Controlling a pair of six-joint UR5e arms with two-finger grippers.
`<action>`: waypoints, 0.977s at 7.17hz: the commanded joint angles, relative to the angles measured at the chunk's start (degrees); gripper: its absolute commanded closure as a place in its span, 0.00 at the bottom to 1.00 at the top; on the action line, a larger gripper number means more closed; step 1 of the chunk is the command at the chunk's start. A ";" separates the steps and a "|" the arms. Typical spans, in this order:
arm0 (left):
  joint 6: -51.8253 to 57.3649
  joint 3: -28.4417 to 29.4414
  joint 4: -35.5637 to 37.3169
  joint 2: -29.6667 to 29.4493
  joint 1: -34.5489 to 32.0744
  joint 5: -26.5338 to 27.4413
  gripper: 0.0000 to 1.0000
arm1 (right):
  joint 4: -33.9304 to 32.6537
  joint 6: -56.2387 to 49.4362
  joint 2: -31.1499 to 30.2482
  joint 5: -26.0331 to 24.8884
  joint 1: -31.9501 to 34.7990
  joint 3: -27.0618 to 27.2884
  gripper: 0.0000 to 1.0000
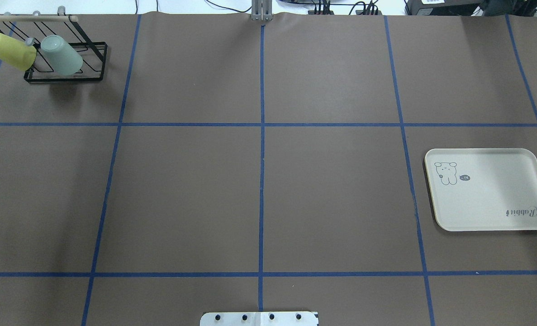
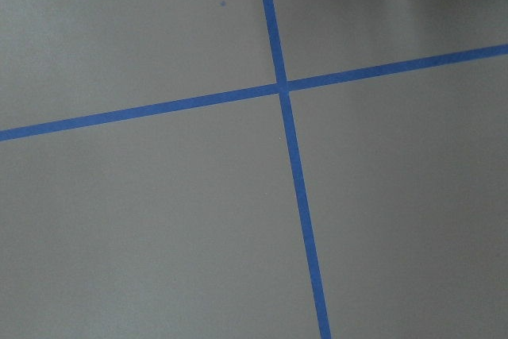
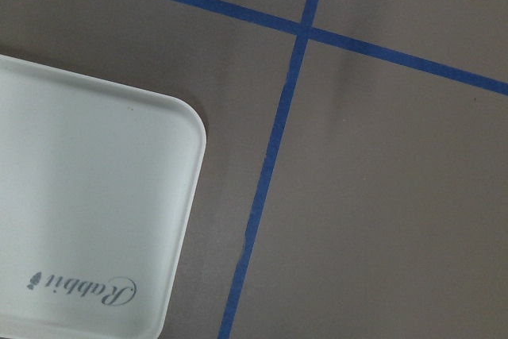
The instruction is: Left arm grabs green cup and hands to right arm on tray
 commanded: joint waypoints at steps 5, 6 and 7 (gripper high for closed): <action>-0.62 -0.79 -0.61 -0.93 0.00 -0.18 0.00 | 2.97 0.00 1.14 0.16 0.35 3.65 0.00; -0.53 -0.44 -3.84 -2.42 0.00 -0.09 0.00 | 6.29 0.09 2.09 0.07 0.35 4.19 0.00; -0.53 0.34 -9.00 -4.69 0.00 -0.09 0.00 | 14.33 0.17 5.15 0.07 0.35 3.85 0.00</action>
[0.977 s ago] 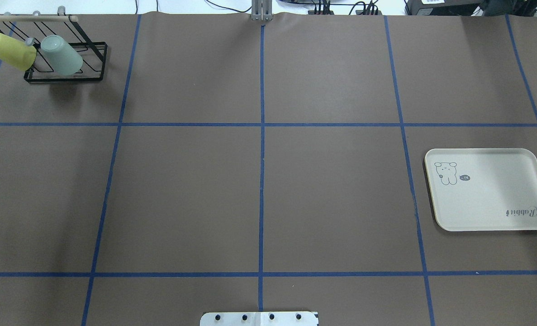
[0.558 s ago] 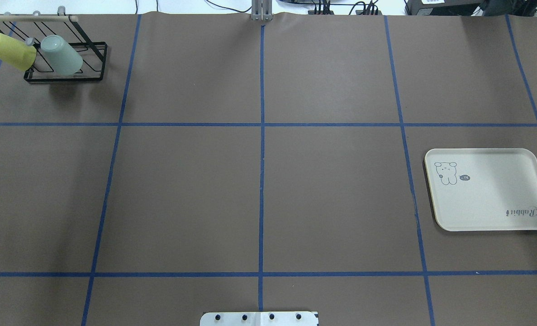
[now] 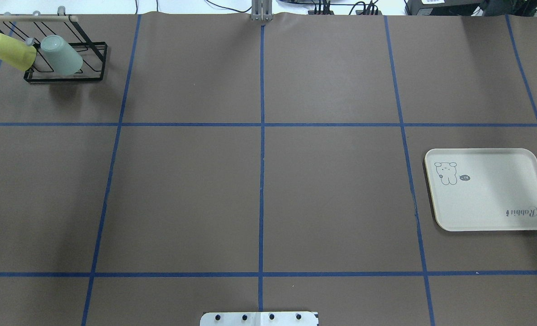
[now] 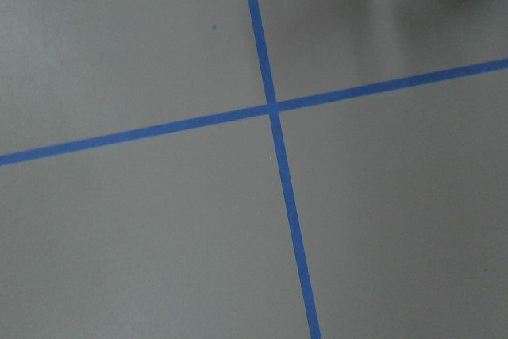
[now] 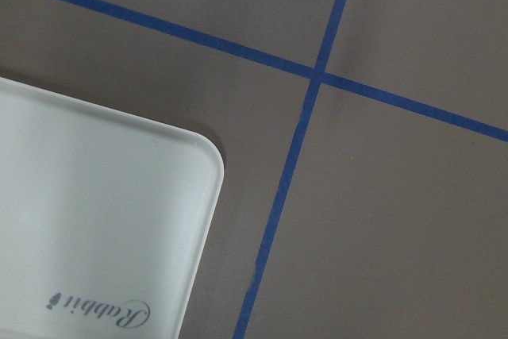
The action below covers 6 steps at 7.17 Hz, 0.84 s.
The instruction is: Left arm grabs green cup and hands to right arm on tray
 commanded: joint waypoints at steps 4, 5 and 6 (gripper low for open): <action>-5.51 6.20 -17.95 -11.14 0.79 -0.07 0.00 | 12.61 8.95 2.70 -0.41 0.05 -0.44 0.00; -6.03 10.15 -21.20 -14.39 1.23 0.02 0.00 | 12.88 9.13 2.87 0.03 0.05 -0.53 0.00; -13.96 10.80 -22.19 -16.34 2.36 0.02 0.00 | 13.06 9.13 3.04 -0.05 -0.13 -0.01 0.00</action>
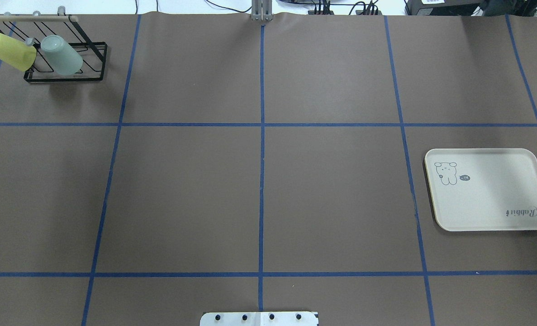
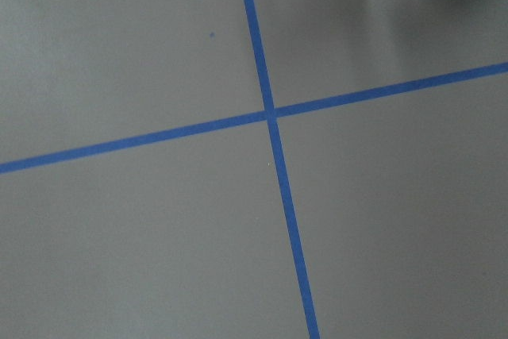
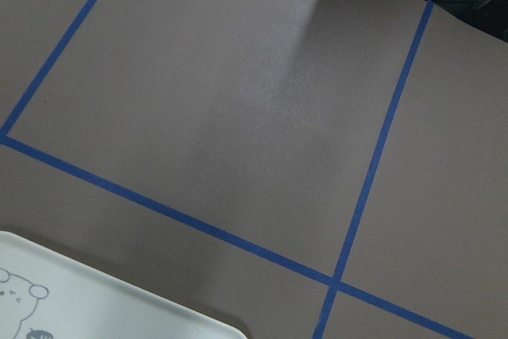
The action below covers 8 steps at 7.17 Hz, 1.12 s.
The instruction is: Left arm grabs green cup and hands to right arm on tray
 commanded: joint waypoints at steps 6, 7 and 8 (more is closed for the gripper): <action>-20.58 10.82 -3.00 -15.66 14.71 1.07 0.00 | 0.39 0.22 0.07 0.51 -0.13 0.42 0.00; -20.58 11.45 -3.00 -16.11 17.24 6.30 0.00 | 0.30 0.22 0.07 0.51 -0.13 0.42 0.00; -20.67 13.02 -3.00 -17.16 19.09 9.74 0.00 | 0.38 0.22 0.07 0.51 -0.13 0.42 0.00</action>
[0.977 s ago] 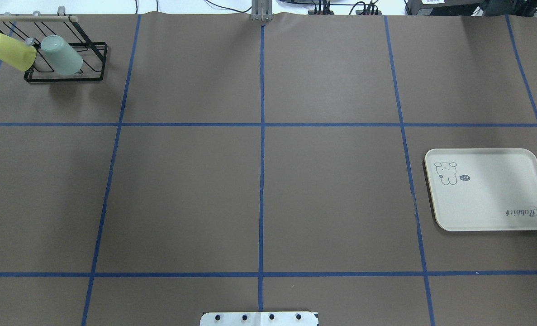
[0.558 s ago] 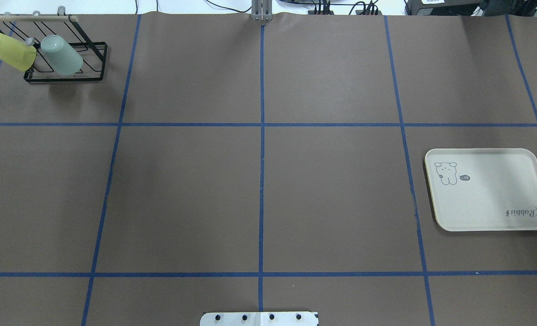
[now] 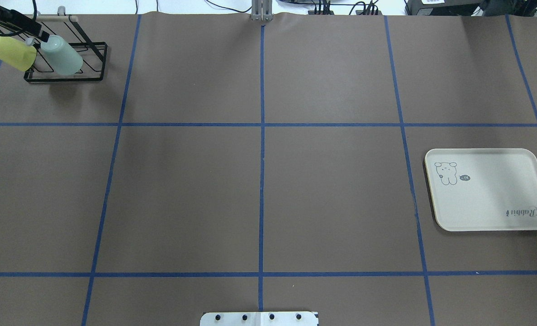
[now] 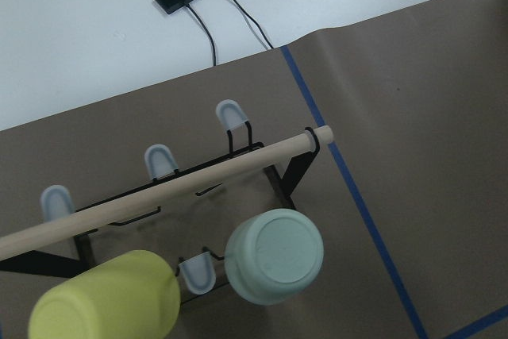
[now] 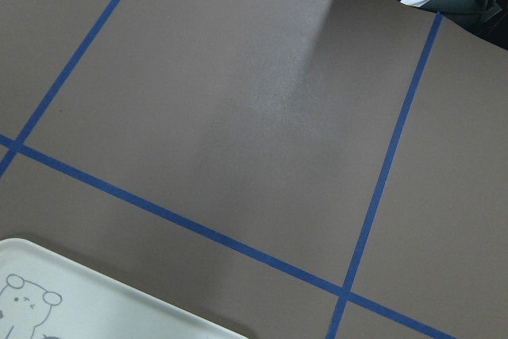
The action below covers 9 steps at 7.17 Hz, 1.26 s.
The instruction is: Left arm grabs green cup and hands to right arm on tray
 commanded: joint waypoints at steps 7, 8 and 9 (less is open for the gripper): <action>-0.16 10.12 -4.14 -4.28 5.67 10.25 0.00 | -0.05 0.08 0.00 0.00 0.00 -0.10 0.00; -0.25 9.95 -4.31 -4.28 5.76 10.16 0.00 | 0.03 0.00 0.00 0.00 0.00 -0.10 0.00; 0.01 9.95 -4.32 -4.20 5.76 10.16 0.00 | -0.05 0.00 0.00 0.00 0.00 -0.10 0.00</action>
